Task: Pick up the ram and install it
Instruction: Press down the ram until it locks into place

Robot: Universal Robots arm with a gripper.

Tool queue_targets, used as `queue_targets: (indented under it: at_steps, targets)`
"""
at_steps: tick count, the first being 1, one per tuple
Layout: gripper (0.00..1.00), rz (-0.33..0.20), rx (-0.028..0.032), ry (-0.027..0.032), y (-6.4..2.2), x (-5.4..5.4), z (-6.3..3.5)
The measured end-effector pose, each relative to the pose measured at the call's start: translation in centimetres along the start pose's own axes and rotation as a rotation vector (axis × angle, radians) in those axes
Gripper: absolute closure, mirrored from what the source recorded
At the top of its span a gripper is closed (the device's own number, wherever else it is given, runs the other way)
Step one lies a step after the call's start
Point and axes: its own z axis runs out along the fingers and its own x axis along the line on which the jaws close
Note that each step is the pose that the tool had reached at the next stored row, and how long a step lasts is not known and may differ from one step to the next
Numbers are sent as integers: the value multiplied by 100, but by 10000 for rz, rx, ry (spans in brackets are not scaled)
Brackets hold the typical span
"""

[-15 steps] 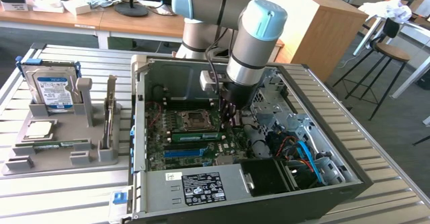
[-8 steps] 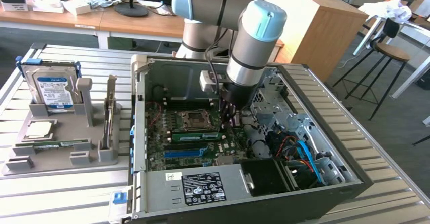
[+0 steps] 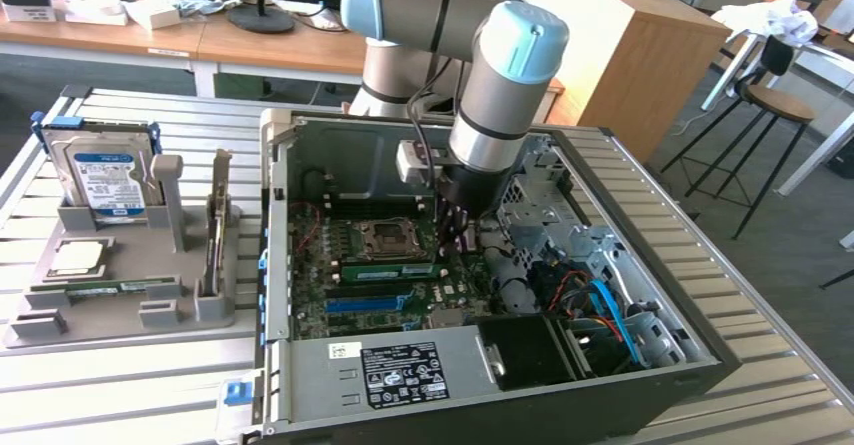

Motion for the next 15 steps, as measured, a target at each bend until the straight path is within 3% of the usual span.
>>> queue_targets:
  at_steps: [15]
  targets:
    - [90, 0, 1, -1, 0, 0, 20]
